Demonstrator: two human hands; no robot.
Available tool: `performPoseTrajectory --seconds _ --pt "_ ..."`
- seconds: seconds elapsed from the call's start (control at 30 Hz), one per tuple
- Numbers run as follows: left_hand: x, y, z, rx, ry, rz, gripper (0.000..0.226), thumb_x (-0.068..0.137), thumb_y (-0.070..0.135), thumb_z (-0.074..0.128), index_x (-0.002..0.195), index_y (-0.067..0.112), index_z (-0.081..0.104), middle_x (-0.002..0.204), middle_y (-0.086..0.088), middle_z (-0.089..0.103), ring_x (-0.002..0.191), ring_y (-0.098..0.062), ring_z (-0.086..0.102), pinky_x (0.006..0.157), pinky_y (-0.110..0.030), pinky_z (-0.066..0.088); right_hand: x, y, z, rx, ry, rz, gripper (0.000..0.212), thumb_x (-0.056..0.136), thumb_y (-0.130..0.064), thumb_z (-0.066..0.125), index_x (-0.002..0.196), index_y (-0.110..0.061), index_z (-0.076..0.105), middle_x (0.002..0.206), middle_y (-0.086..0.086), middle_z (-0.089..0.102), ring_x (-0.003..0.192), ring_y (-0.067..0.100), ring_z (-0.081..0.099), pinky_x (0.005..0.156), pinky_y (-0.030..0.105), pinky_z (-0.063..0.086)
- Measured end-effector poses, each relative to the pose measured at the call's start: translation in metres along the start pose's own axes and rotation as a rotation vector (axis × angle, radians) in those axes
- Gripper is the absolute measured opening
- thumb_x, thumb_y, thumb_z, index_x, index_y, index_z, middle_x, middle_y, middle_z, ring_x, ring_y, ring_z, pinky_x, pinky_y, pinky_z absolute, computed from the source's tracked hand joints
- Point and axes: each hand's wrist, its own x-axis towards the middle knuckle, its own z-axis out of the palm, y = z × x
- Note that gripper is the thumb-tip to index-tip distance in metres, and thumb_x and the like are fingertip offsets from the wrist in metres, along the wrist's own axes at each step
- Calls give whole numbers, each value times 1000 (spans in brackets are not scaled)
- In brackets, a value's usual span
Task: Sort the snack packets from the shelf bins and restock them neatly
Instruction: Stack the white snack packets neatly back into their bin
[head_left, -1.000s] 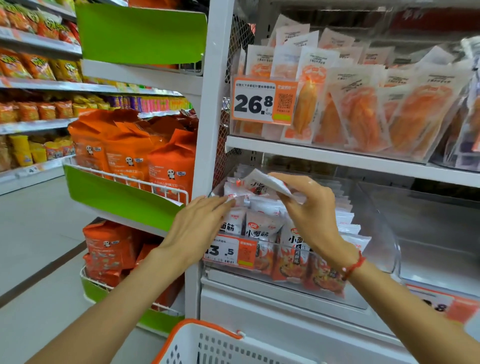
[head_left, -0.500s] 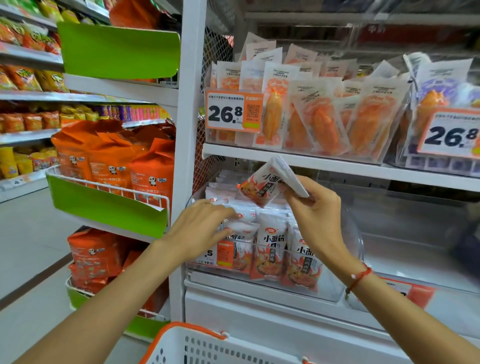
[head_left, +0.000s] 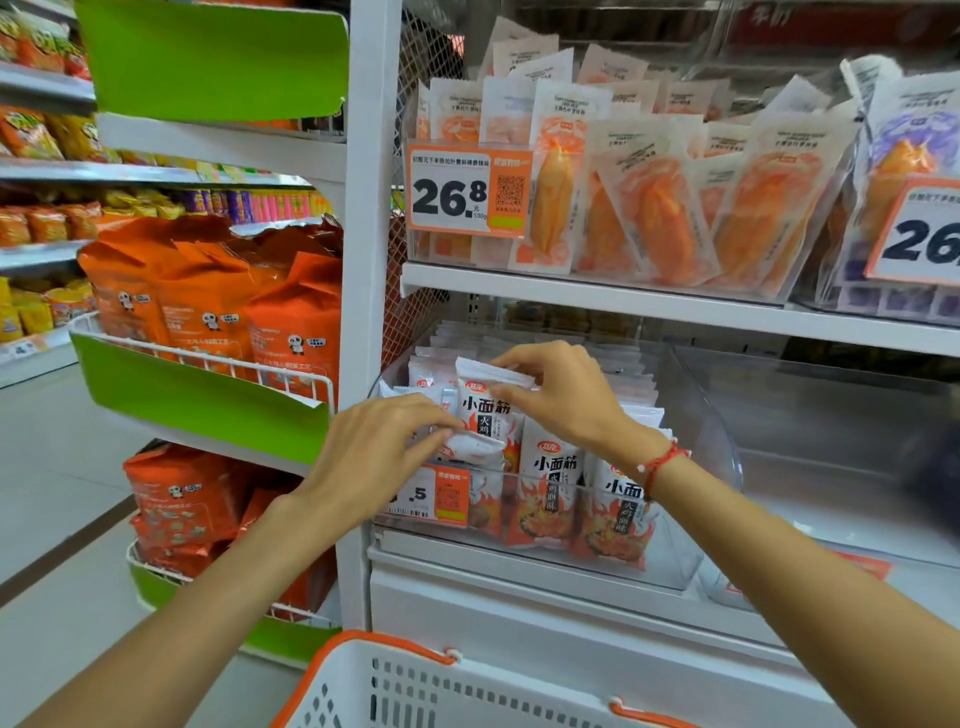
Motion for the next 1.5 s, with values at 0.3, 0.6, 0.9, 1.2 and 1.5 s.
performPoseTrajectory --seconds 0.3,0.6,0.9,1.2,1.5 --pt "-1 0 6 -66 96 -70 9 85 35 71 94 34 75 94 18 72 91 -5 65 72 -29 53 9 -2 22 -115 -292 -50 13 85 -25 73 97 -27 77 88 3 75 86 15 69 69 31 53" --pt "13 -7 18 102 -285 -43 60 94 55 19 149 32 32 154 11 34 141 -11 29 114 -31 16 -8 8 -4 -133 -172 -42 34 96 -35 55 130 -27 59 128 -3 64 119 17 57 98 40 46" --pt "1 6 10 217 -110 14 50 99 41 33 145 21 42 148 1 43 138 -20 33 116 -38 17 -45 5 12 -299 -61 -149 37 101 -37 41 132 -23 57 135 7 56 122 29 50 98 45 42" --pt "-209 -1 57 162 103 -560 44 87 19 56 131 13 56 137 -6 54 122 -28 48 100 -42 37 -214 10 133 -14 -189 -161 26 98 -33 48 114 -25 66 107 -5 67 100 19 60 74 34 53" --pt "-314 -2 114 377 -335 -900 75 79 21 72 143 0 39 141 -18 49 126 -34 49 106 -47 37 -338 23 306 69 -792 155 51 97 -37 49 144 -18 43 140 7 51 129 28 47 101 39 42"
